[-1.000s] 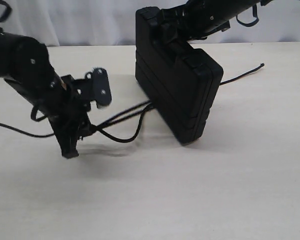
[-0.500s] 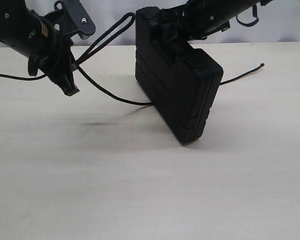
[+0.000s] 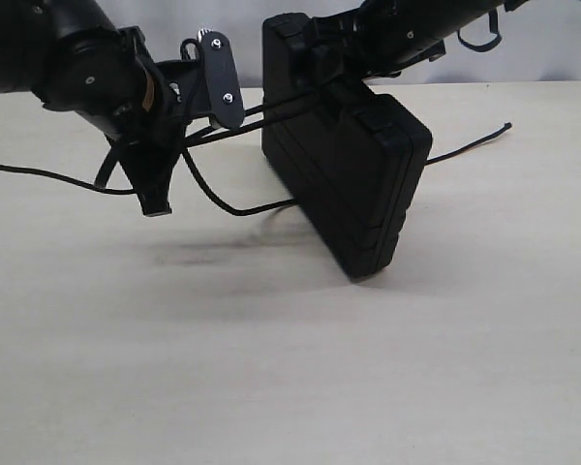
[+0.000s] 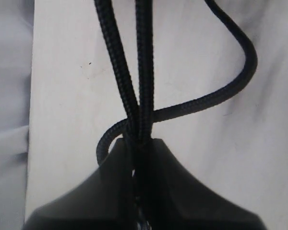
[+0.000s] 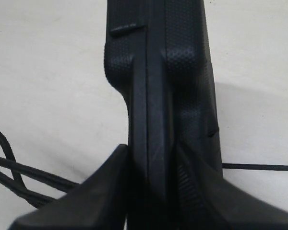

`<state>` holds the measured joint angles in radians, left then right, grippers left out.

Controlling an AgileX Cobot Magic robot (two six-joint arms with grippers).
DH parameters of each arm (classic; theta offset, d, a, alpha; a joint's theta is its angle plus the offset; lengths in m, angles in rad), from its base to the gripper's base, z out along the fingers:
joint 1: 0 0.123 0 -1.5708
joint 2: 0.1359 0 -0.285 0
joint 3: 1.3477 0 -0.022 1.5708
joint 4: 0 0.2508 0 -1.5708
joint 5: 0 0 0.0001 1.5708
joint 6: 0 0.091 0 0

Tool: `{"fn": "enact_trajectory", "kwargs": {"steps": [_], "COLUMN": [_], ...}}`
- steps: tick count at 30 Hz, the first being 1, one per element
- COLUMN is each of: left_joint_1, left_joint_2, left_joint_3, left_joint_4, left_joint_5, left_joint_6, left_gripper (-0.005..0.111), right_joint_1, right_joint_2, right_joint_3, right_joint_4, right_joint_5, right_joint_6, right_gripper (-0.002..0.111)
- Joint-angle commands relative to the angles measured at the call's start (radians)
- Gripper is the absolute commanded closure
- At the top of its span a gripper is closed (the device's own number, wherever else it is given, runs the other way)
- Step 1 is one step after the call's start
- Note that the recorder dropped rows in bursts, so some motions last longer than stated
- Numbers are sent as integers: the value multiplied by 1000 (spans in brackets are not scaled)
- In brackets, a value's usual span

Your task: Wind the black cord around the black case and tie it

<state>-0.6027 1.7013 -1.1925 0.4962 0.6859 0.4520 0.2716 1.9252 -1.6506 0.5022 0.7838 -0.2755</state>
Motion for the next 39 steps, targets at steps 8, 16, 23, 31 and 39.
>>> {"fn": "enact_trajectory", "kwargs": {"steps": [8,16,23,31,39], "left_joint_1": [-26,-26,-26,-26,-26], "left_joint_2": [17,43,69,65,67], "left_joint_3": [-7,-7,-11,-100,-112], "left_joint_4": [-16,-37,-41,-68,-156], "left_joint_5": [-53,-39,-93,-38,-97], "left_joint_6": [-38,-38,-77,-86,-86], "left_gripper": [107,107,107,107,107], "right_joint_1": [-1,-1,-1,-1,-1], "right_joint_2": [-17,-17,-17,-17,-17], "right_joint_3": [0,0,0,0,0], "right_joint_4": [7,7,7,7,7], "right_joint_5": [-27,-27,-27,-27,-27], "right_joint_6": [0,0,0,0,0], "right_gripper": [81,81,81,81,81]}}
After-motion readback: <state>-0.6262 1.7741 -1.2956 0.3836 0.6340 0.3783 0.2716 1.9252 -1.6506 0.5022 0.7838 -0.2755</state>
